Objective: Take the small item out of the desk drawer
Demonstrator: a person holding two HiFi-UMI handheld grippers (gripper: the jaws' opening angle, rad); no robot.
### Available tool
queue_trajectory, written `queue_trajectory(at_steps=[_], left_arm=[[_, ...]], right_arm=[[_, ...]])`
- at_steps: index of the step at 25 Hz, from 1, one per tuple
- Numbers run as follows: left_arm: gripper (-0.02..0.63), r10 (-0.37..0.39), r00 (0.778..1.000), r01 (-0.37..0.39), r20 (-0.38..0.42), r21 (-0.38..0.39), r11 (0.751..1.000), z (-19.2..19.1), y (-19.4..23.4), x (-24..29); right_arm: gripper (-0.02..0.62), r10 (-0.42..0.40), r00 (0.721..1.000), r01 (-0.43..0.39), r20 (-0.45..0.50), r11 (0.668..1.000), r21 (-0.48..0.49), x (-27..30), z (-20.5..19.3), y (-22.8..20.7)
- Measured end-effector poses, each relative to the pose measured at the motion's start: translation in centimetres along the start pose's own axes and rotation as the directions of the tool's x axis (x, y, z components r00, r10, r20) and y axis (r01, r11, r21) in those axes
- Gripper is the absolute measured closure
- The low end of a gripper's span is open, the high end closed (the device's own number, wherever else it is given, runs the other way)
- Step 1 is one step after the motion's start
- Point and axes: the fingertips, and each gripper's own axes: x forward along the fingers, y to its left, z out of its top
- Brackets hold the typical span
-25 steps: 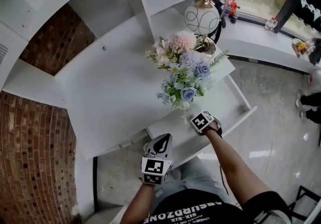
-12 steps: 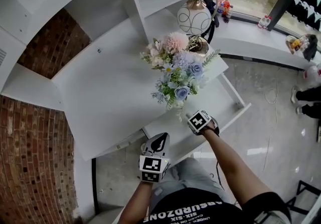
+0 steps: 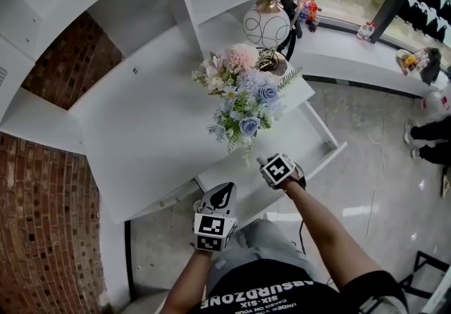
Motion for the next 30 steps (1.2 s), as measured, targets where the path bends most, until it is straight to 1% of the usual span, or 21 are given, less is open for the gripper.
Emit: queue_trajectory(at_steps=[2, 6, 18, 23, 26, 30], left_arm=[[0.603, -0.002, 1.0, 0.002, 0.002, 0.001, 1.0, 0.0, 0.0, 0.0], [0.603, 0.0, 1.0, 0.0, 0.002, 0.002, 1.0, 0.1, 0.2, -0.1], [0.603, -0.001, 1.0, 0.001, -0.005, 0.011, 1.0, 0.0, 0.5, 0.0], [0.603, -0.003, 1.0, 0.003, -0.013, 0.018, 1.0, -0.1, 0.4, 0.2], [0.603, -0.005, 1.0, 0.005, -0.013, 0.018, 1.0, -0.1, 0.3, 0.1], [0.603, -0.006, 1.0, 0.007, -0.012, 0.019, 1.0, 0.0, 0.2, 0.2]], right_arm=[[0.459, 0.01, 1.0, -0.01, 0.013, 1.0, 0.005, -0.3, 0.1, 0.3], [0.459, -0.013, 0.999, 0.013, 0.032, 1.0, -0.007, -1.2, 0.3, 0.3], [0.459, -0.017, 0.997, 0.021, 0.078, 0.999, -0.042, -3.1, 0.4, 1.4], [0.459, -0.022, 0.993, 0.027, 0.12, 0.999, -0.044, -4.3, 0.6, 2.1], [0.459, -0.016, 0.99, 0.02, 0.143, 0.999, -0.031, -5.0, 0.6, 2.7], [0.459, -0.013, 0.98, 0.014, 0.197, 1.0, -0.007, -6.2, 1.0, 3.0]])
